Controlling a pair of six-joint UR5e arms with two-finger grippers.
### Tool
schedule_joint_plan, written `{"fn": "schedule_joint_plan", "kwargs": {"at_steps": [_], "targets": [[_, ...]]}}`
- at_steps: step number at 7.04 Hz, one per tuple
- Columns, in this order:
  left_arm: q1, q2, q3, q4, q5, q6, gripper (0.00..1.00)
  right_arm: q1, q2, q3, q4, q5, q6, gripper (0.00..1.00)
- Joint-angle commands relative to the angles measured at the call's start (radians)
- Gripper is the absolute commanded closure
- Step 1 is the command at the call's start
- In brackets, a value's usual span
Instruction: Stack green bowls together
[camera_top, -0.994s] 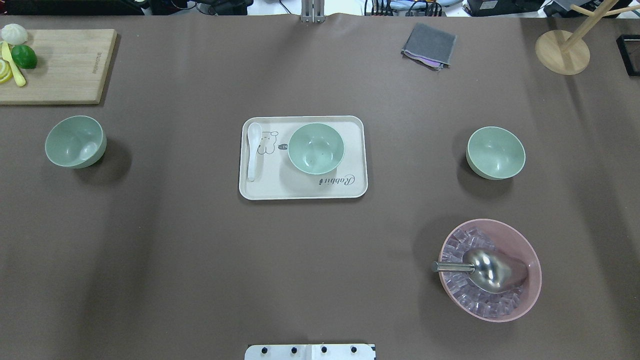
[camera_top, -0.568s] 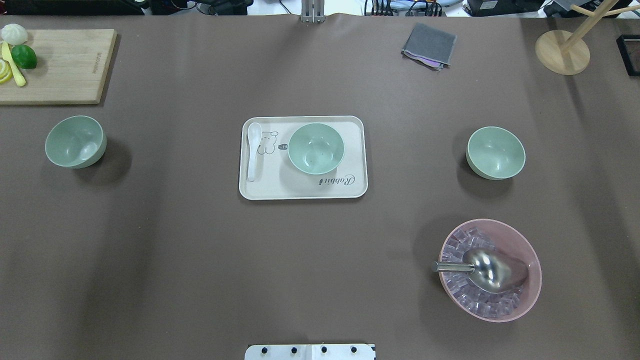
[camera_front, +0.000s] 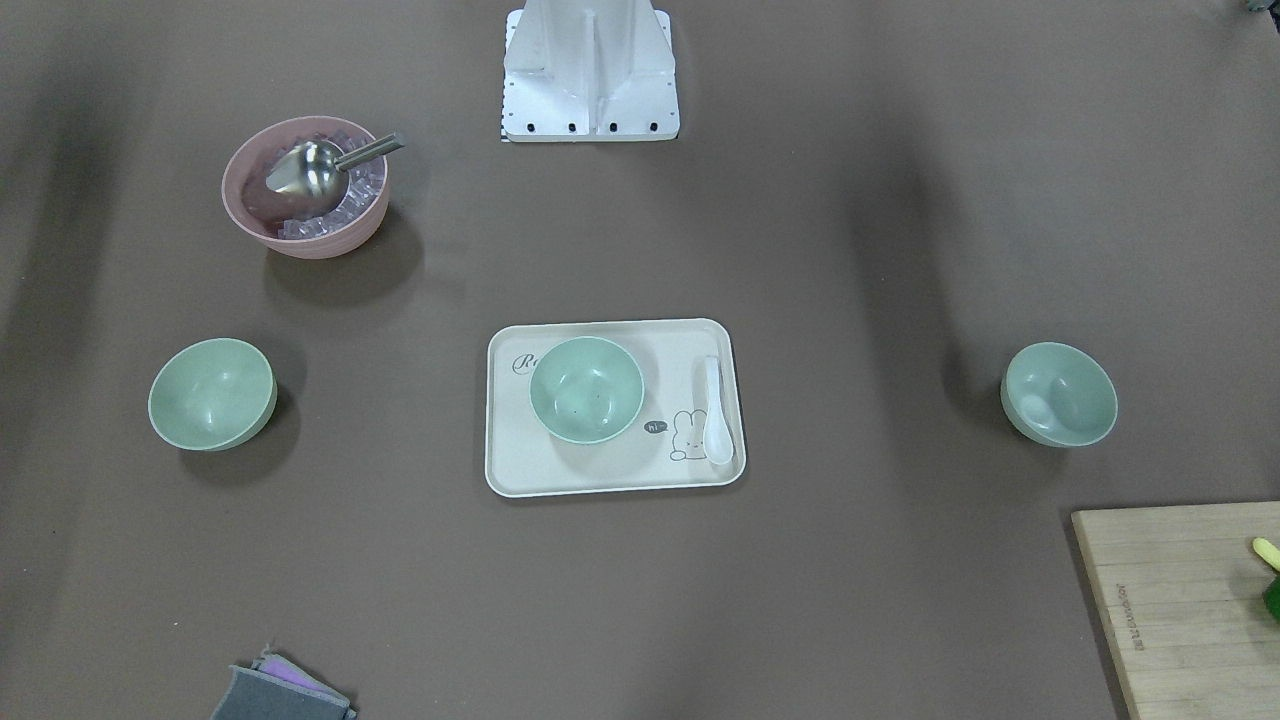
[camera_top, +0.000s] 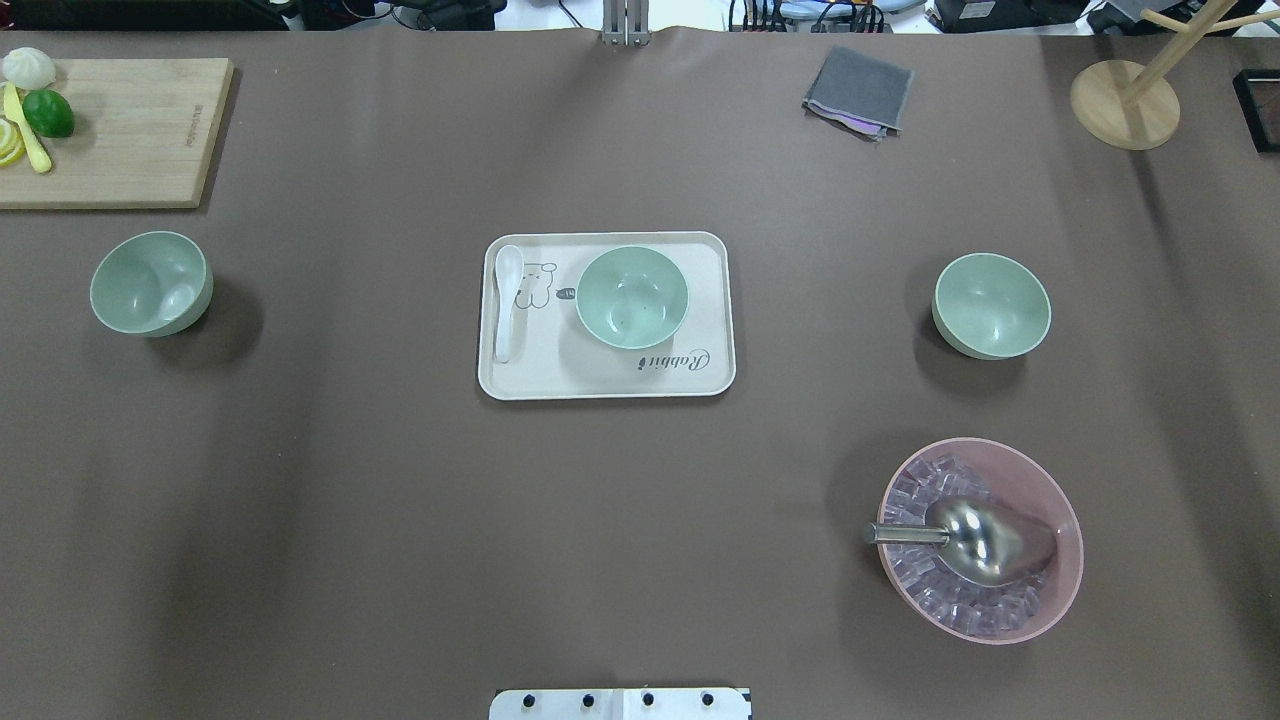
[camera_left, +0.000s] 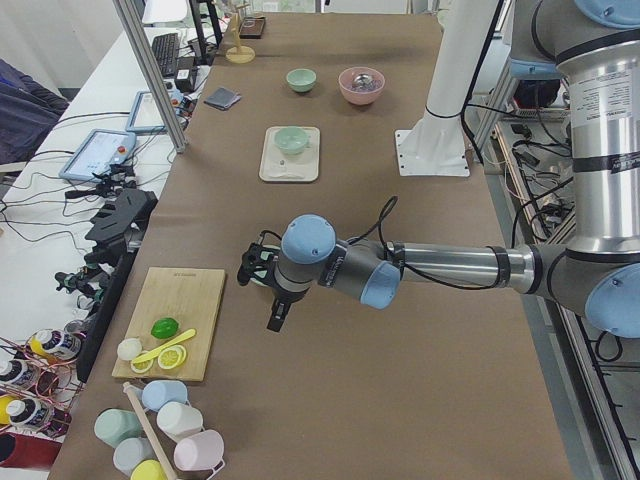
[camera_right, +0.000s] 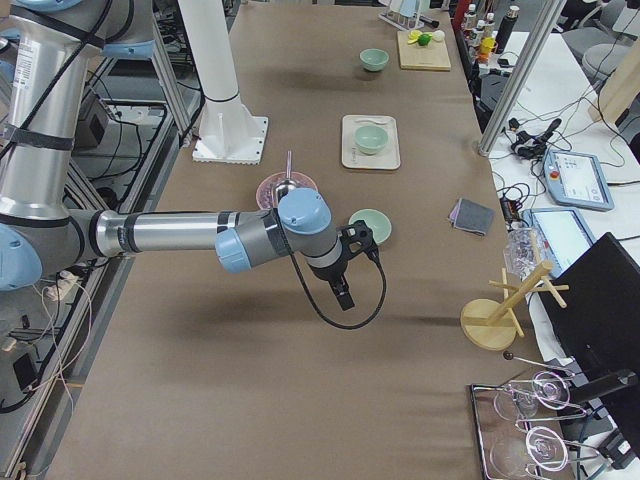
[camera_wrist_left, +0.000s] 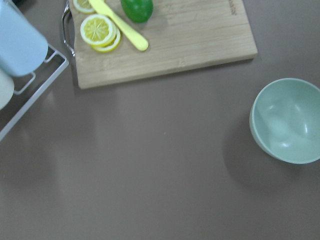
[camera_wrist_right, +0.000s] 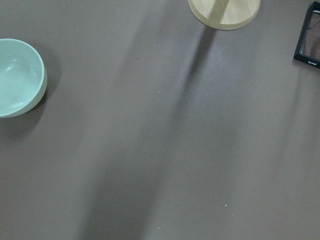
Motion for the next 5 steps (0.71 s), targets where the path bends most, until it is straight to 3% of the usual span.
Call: {"fn": "schedule_joint_plan", "kwargs": {"at_steps": [1, 3, 4, 5], "targets": [[0.0, -0.034, 0.072, -0.178, -0.002, -0.037, 0.02, 0.001, 0.05, 0.003, -0.007, 0.018, 0.0, 0.0], [0.005, -0.069, 0.192, -0.322, 0.003, -0.062, 0.02, 0.002, 0.038, -0.026, -0.012, 0.124, 0.0, 0.0], [0.006, -0.092, 0.254, -0.44, 0.001, -0.089, 0.01, 0.001, 0.029, -0.026, -0.013, 0.115, 0.001, 0.0], [0.065, -0.133, 0.264, -0.441, 0.006, -0.135, 0.01, 0.001, 0.031, -0.027, -0.024, 0.094, 0.041, 0.0]]}}
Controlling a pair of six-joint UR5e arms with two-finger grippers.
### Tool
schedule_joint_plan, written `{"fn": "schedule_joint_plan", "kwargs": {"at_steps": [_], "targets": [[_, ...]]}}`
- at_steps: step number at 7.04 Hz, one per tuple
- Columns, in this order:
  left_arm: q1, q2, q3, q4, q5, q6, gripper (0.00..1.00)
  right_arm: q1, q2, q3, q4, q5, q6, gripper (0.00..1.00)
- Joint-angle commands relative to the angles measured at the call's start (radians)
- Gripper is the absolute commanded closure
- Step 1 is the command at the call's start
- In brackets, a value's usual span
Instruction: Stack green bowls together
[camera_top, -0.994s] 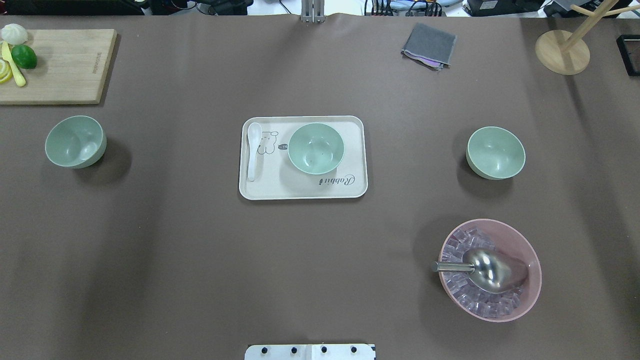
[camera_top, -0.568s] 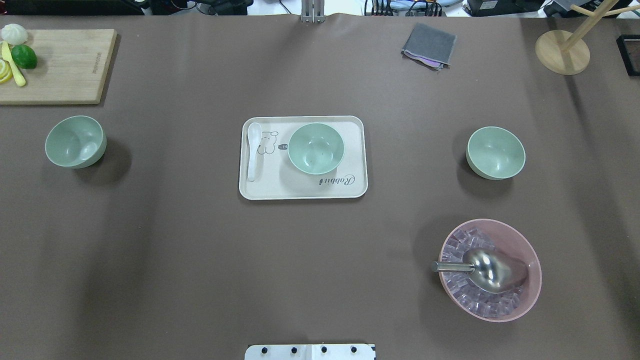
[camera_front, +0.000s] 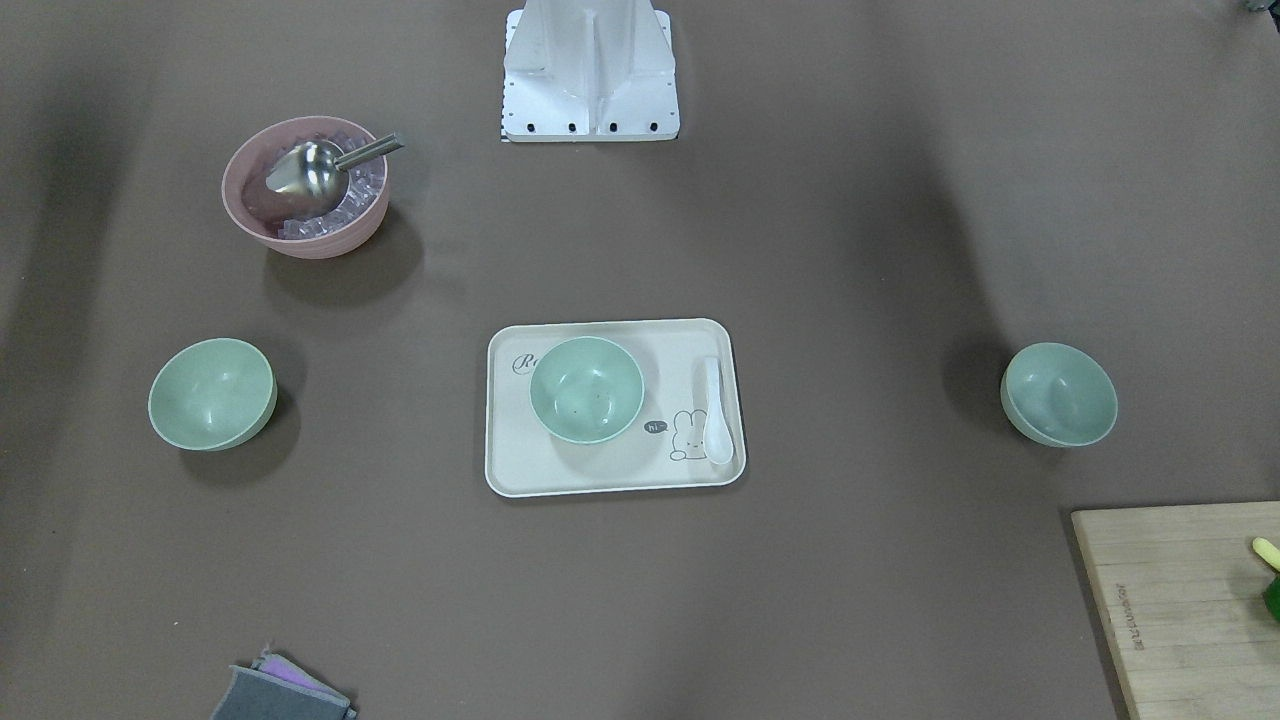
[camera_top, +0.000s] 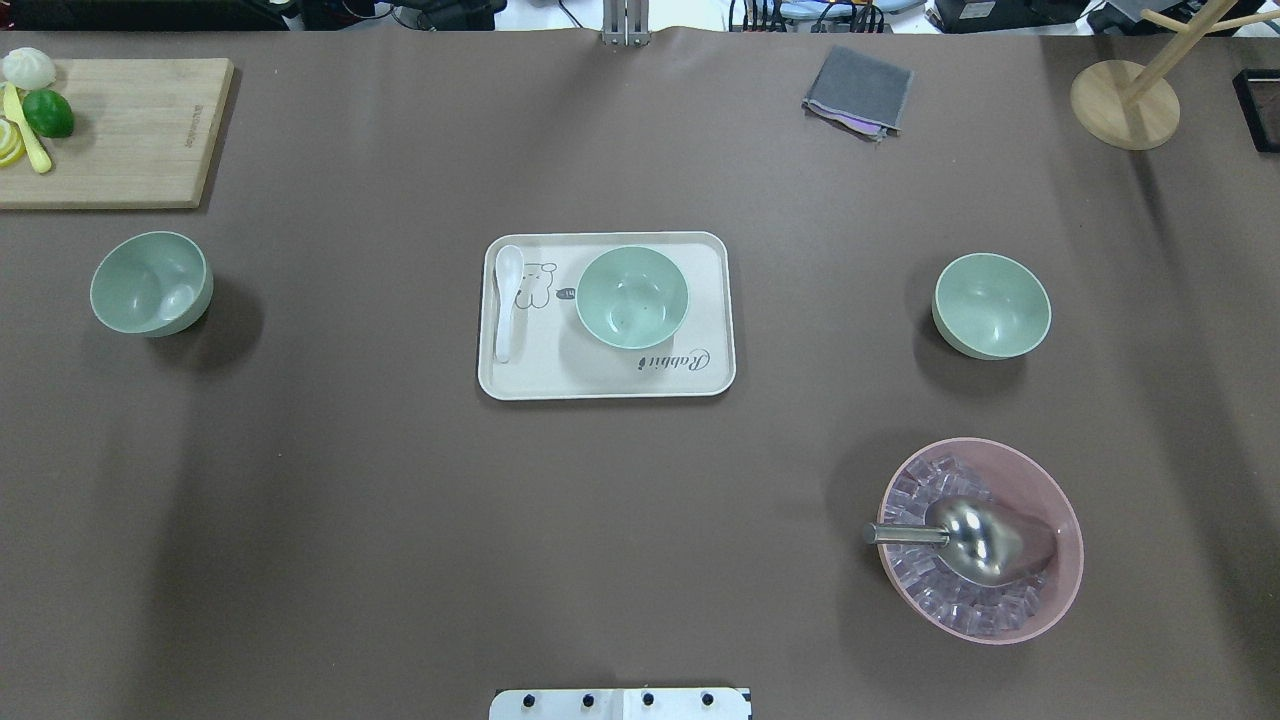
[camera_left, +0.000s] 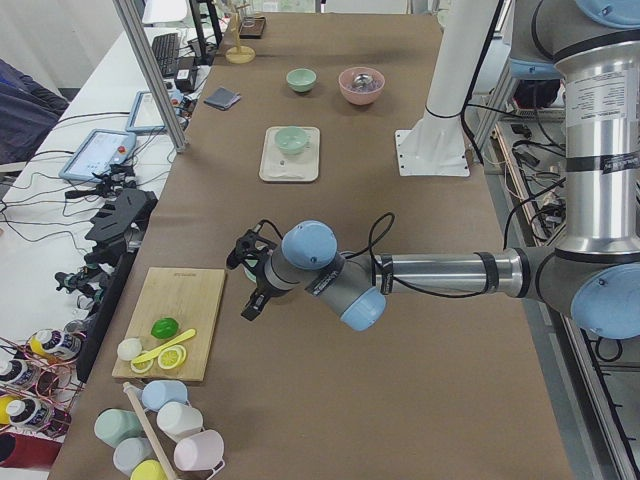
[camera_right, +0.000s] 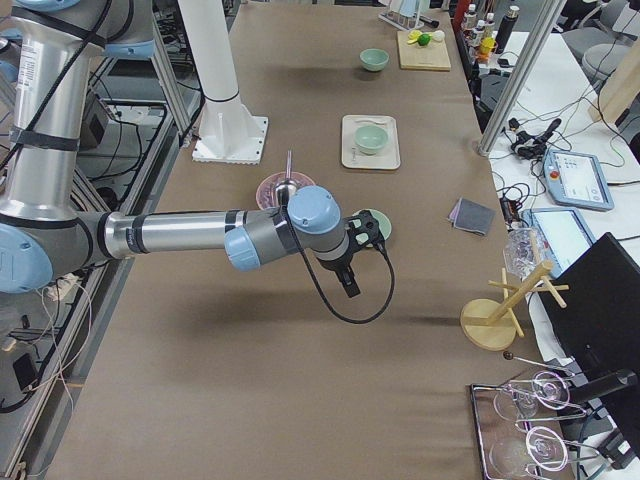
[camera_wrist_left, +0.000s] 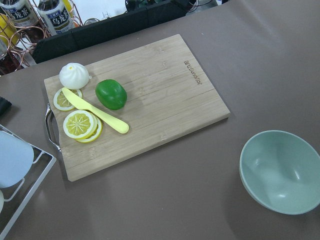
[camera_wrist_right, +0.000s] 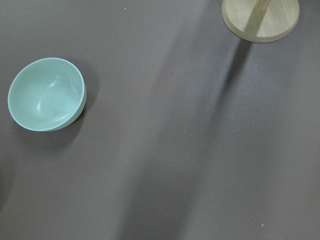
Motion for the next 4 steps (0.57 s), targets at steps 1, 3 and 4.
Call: {"fn": "schedule_joint_plan", "kwargs": {"at_steps": [1, 3, 4], "targets": [[0.151, -0.074, 0.117, -0.019, 0.014, -0.065, 0.02, -0.026, 0.001, -0.005, -0.003, -0.016, 0.134, 0.0], [0.254, -0.148, 0.217, -0.007, 0.098, -0.29, 0.02, -0.109, 0.006, -0.005, 0.0, -0.069, 0.261, 0.0], [0.309, -0.171, 0.214, -0.01, 0.1, -0.41, 0.02, -0.147, 0.009, -0.004, 0.004, -0.1, 0.303, 0.0]]}}
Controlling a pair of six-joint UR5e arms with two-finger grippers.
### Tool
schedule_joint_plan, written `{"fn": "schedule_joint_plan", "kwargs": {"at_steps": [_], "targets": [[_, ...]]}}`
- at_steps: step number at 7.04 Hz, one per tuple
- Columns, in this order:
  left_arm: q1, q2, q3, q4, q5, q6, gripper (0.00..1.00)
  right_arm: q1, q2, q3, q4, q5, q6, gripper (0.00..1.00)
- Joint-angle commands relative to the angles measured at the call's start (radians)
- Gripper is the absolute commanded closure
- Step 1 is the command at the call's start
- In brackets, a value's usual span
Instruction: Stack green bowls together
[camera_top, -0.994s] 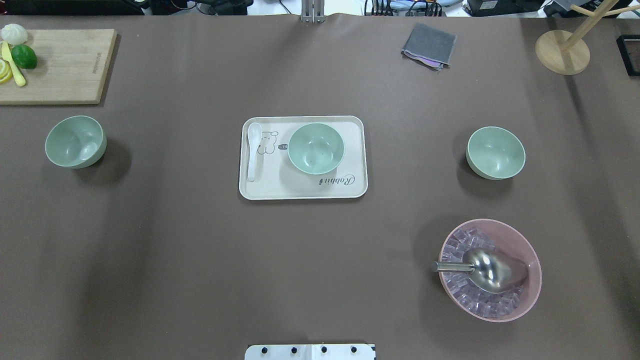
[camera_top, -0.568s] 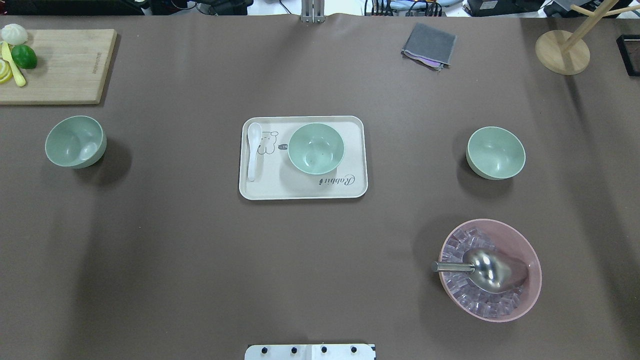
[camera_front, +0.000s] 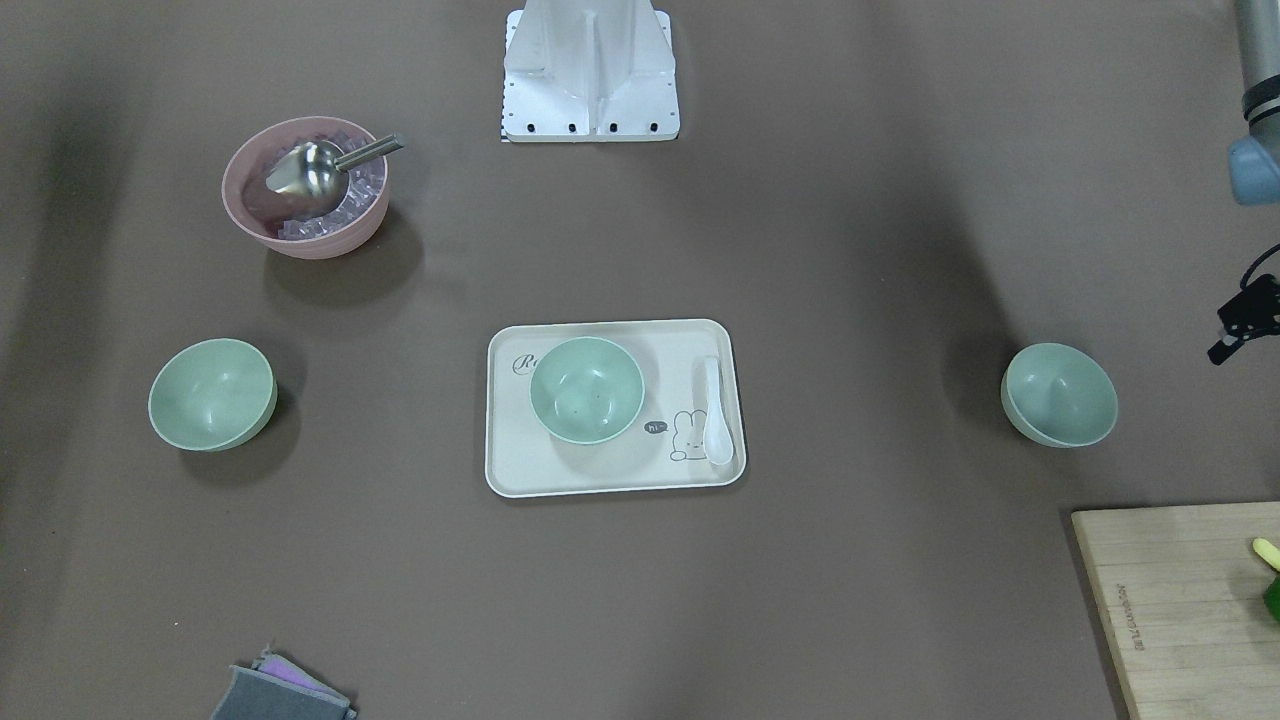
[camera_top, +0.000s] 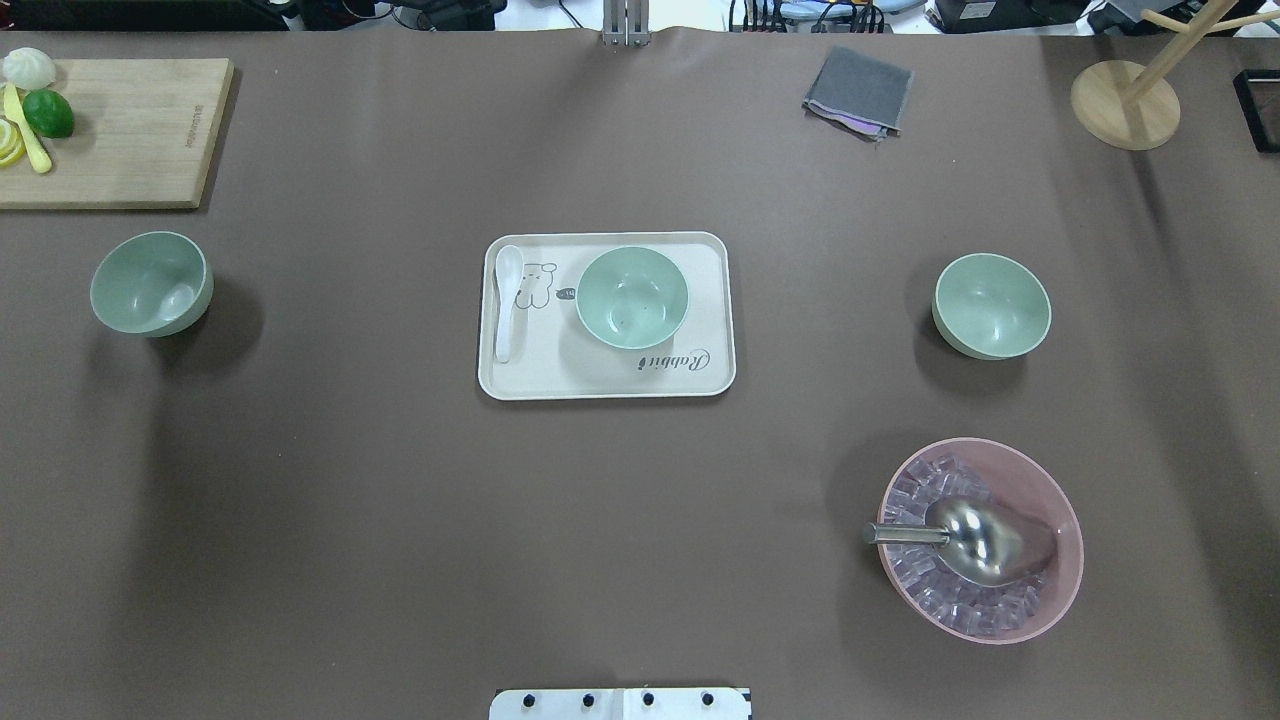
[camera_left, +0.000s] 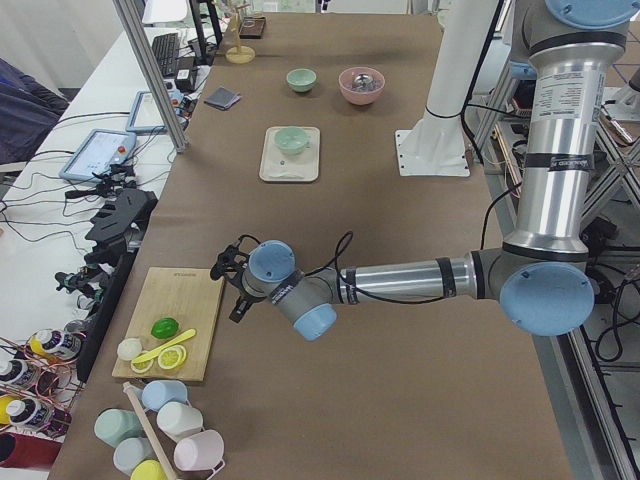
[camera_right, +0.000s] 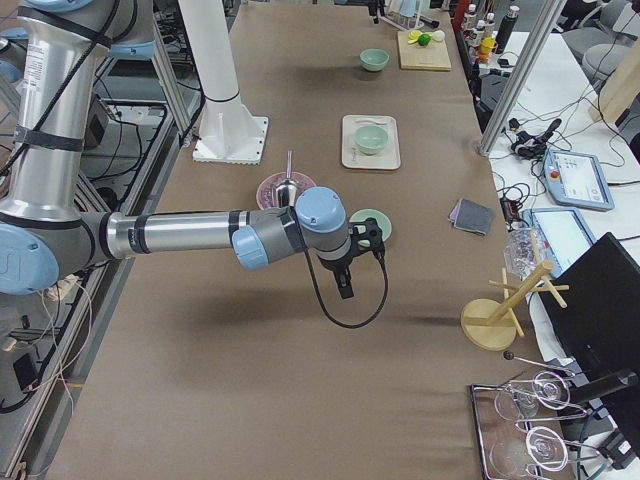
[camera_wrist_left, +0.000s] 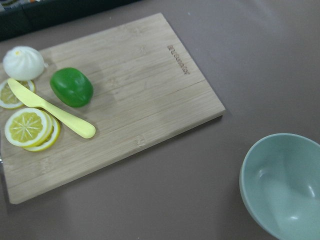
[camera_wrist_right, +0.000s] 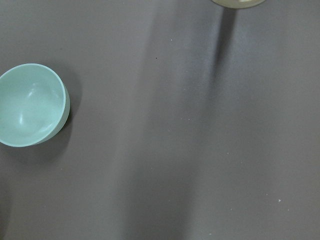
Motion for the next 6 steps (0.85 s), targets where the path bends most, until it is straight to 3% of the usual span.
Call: {"fn": "schedule_joint_plan", "kwargs": {"at_steps": [1, 2, 3, 4, 6], "targets": [[0.099, -0.048, 0.012, -0.006, 0.017, -0.216, 0.04, -0.066, 0.008, 0.001, 0.004, -0.048, 0.067, 0.0], [0.137, -0.074, 0.013, -0.005, 0.019, -0.252, 0.12, -0.067, 0.01, 0.001, 0.004, -0.048, 0.067, 0.0], [0.165, -0.092, 0.027, 0.0, 0.023, -0.247, 0.38, -0.067, 0.01, 0.001, 0.006, -0.046, 0.067, 0.0], [0.179, -0.091, 0.027, 0.0, 0.061, -0.246, 0.51, -0.067, 0.01, 0.001, 0.007, -0.048, 0.065, 0.0], [0.184, -0.073, 0.03, -0.001, 0.078, -0.231, 0.55, -0.067, 0.01, 0.001, 0.007, -0.048, 0.065, 0.0]]}}
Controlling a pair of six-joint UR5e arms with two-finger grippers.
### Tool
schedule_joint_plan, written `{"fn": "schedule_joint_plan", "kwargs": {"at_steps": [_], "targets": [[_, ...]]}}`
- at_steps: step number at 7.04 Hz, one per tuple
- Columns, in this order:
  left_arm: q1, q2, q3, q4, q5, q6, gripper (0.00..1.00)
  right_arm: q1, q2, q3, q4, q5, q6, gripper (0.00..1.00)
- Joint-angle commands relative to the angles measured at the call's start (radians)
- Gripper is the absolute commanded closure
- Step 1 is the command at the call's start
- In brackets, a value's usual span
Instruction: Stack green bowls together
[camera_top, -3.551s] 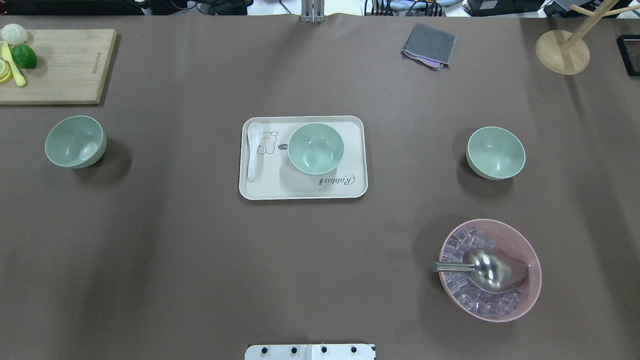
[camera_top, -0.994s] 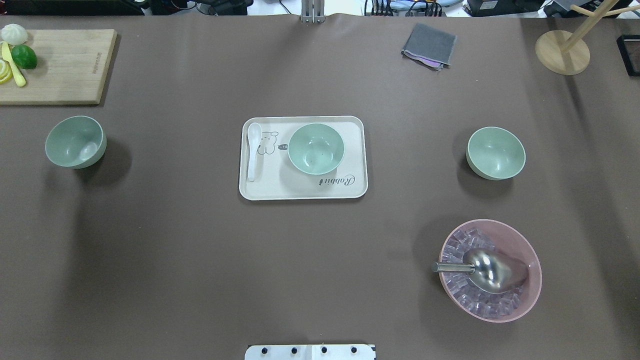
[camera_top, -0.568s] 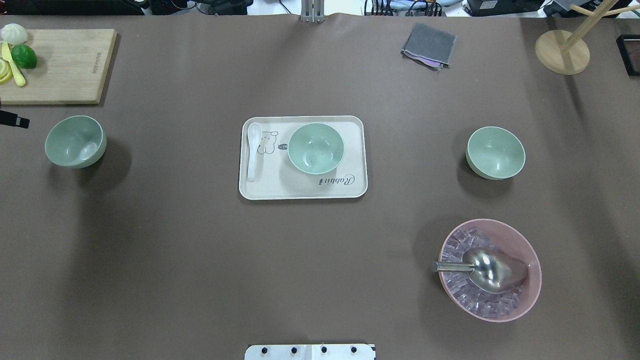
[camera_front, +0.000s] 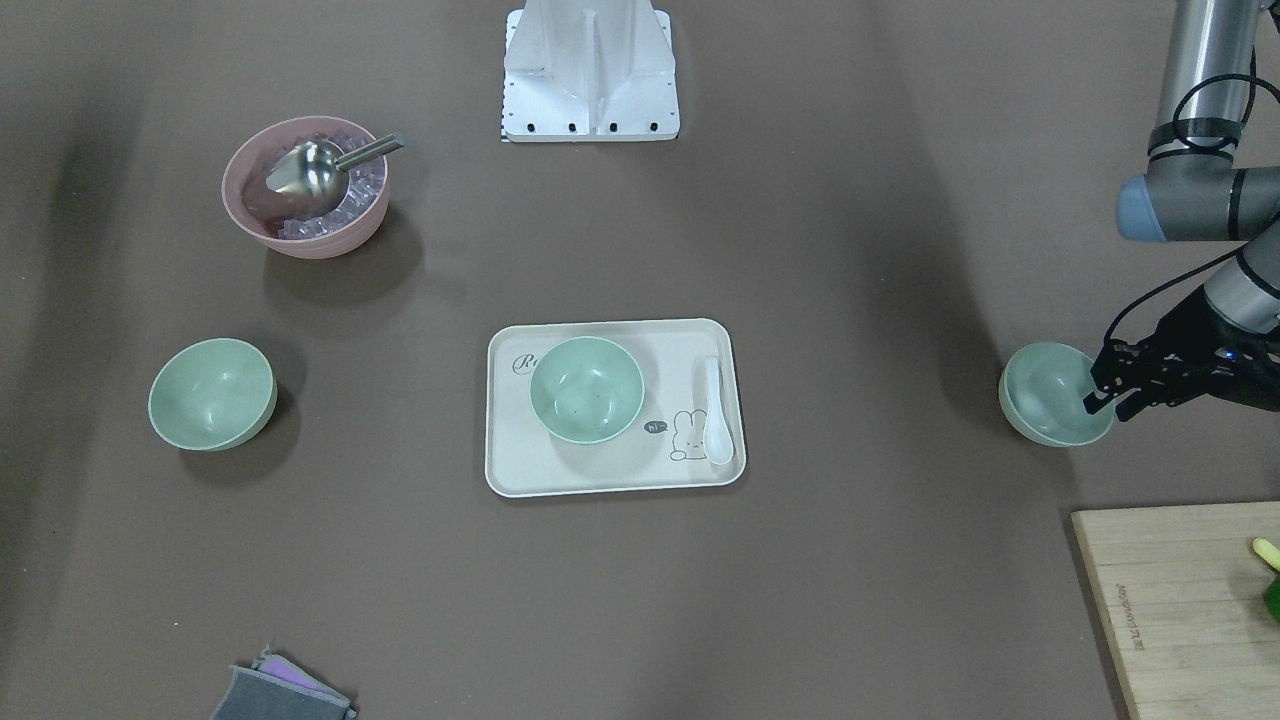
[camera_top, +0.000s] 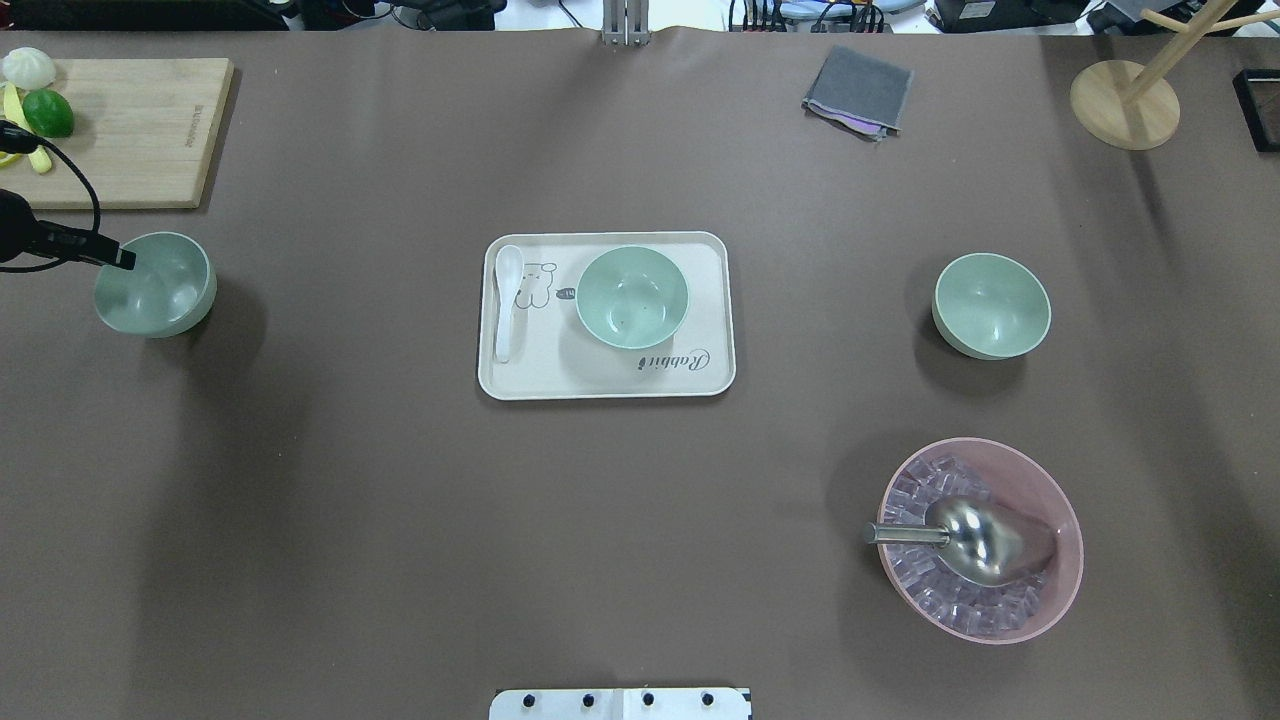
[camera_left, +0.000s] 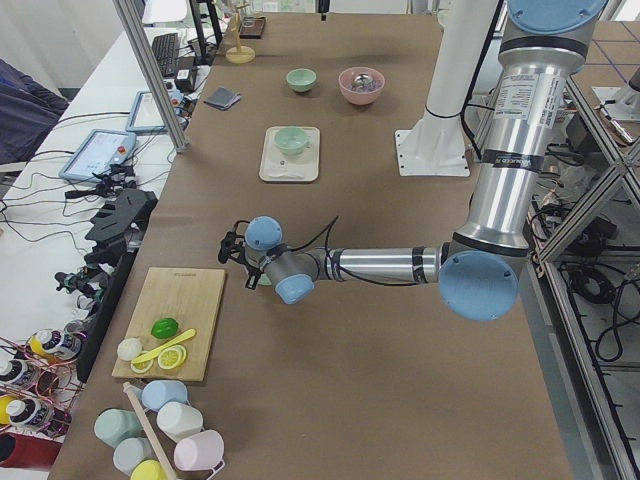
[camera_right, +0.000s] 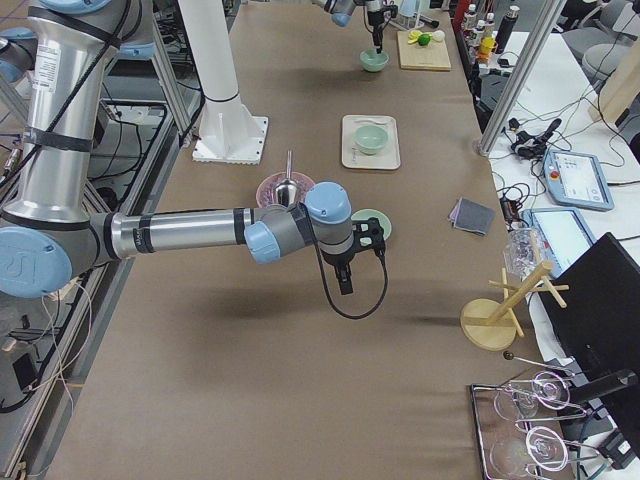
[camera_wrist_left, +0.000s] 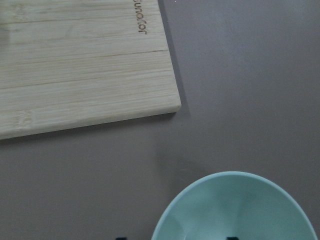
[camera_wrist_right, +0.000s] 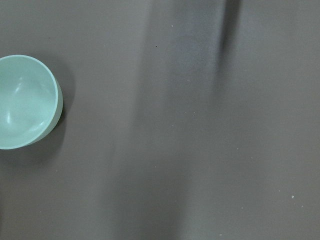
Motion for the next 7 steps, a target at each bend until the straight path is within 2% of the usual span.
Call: {"fn": "schedule_joint_plan", "kwargs": {"at_steps": [1, 3, 6, 7], "targets": [[0.005, 0.014, 0.005, 0.0, 0.011, 0.034, 0.57, 0.0, 0.0, 0.0, 0.001, 0.0, 0.0, 0.0], [0.005, 0.031, -0.002, -0.001, 0.012, 0.049, 0.64, -0.002, 0.0, 0.0, 0.001, 0.0, 0.0, 0.0], [0.006, 0.029, -0.01, -0.004, 0.011, 0.049, 0.95, -0.002, 0.0, 0.0, 0.001, 0.001, 0.0, 0.0], [0.006, 0.028, -0.013, -0.004, 0.011, 0.048, 1.0, -0.002, 0.0, 0.0, 0.001, 0.001, 0.0, 0.0]]}}
